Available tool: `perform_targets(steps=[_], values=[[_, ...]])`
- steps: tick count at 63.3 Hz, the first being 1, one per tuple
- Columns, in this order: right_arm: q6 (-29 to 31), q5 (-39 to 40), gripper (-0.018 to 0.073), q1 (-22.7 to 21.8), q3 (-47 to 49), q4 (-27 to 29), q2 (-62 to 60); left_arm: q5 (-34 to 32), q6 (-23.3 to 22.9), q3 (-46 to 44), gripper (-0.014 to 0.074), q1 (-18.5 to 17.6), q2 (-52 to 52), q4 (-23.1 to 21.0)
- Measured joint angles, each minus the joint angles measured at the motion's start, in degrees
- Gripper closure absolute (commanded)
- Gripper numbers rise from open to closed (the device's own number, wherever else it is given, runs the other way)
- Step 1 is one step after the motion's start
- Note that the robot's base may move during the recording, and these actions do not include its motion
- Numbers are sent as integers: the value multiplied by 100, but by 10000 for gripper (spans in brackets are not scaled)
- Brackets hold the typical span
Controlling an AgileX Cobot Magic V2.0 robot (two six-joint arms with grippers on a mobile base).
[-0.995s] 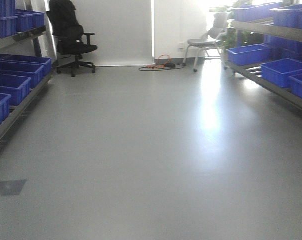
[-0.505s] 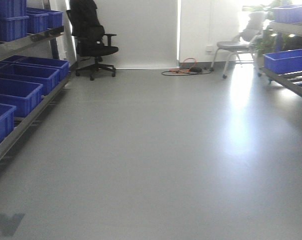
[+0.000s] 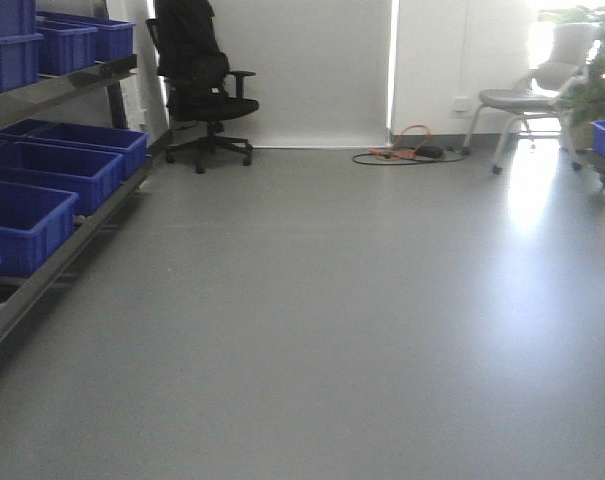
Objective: Pick and sort blue part to right shelf
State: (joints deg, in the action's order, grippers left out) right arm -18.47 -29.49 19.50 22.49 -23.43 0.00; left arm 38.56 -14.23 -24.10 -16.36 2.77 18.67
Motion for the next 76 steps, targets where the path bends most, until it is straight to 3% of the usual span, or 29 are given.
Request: perform_targets(steps=[76], values=[[2, 0, 312, 0, 0, -10, 0, 0, 0, 0, 283, 0, 0, 0]])
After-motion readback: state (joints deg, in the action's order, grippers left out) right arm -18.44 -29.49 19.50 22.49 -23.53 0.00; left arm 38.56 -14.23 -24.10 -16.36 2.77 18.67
